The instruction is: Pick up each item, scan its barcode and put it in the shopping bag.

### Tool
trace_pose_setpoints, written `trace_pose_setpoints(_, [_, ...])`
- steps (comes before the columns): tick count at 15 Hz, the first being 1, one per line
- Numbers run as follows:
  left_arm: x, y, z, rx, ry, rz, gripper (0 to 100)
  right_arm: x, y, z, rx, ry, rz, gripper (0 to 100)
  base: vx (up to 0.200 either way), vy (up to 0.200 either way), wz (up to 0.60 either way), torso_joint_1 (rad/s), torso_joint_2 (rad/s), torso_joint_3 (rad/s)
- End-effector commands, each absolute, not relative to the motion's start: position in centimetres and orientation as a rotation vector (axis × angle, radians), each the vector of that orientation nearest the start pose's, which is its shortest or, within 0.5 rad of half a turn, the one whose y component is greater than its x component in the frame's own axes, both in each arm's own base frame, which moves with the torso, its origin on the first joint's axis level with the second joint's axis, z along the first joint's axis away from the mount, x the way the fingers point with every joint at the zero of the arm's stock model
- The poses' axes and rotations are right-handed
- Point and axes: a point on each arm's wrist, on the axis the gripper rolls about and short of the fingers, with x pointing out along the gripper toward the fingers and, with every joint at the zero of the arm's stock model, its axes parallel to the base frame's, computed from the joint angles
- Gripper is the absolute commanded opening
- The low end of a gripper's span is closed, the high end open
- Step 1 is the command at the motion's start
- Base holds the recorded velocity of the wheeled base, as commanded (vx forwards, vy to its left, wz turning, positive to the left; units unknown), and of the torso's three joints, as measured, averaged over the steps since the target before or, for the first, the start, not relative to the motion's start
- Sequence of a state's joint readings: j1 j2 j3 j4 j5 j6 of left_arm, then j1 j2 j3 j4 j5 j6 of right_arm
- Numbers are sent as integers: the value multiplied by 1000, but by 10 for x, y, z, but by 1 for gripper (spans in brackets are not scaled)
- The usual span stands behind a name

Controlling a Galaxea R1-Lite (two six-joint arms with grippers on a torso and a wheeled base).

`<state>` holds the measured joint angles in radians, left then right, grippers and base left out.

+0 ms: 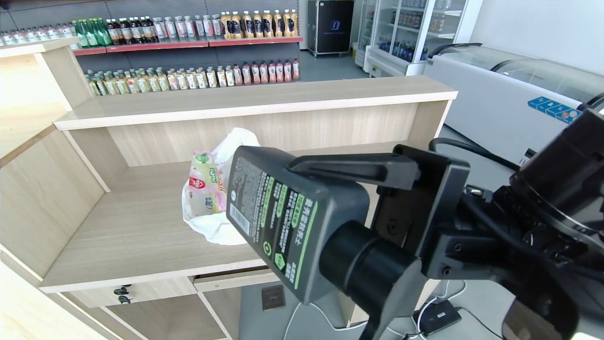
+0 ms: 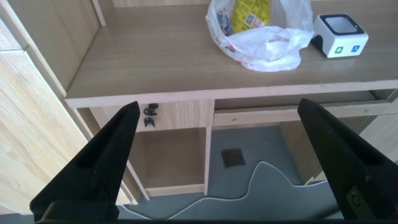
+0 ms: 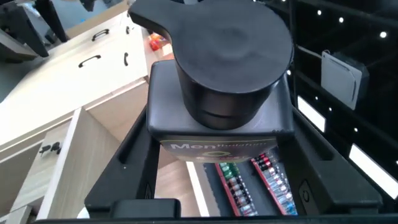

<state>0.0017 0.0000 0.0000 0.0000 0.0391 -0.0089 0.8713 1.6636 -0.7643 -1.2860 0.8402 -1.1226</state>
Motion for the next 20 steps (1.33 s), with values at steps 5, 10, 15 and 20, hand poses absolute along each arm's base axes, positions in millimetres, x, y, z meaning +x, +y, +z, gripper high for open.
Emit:
trace_pose_setpoints(5, [-23,1,75,-9,0,41,100,174,256,224,-785,-1287,1334,0,0,0,0,0,0,0])
trace_pose_setpoints(10, [-23,1,75,-9,0,41,100,178,269,221,-777,-1299,1342,0,0,0,0,0,0,0])
trace_pose_setpoints(15, [-23,1,75,-9,0,40,100,174,274,220,-767,-1306,1358,0,0,0,0,0,0,0])
trace_pose_setpoints(20, [-23,1,75,-9,0,41,100,174,277,225,-762,-1323,1351,0,0,0,0,0,0,0])
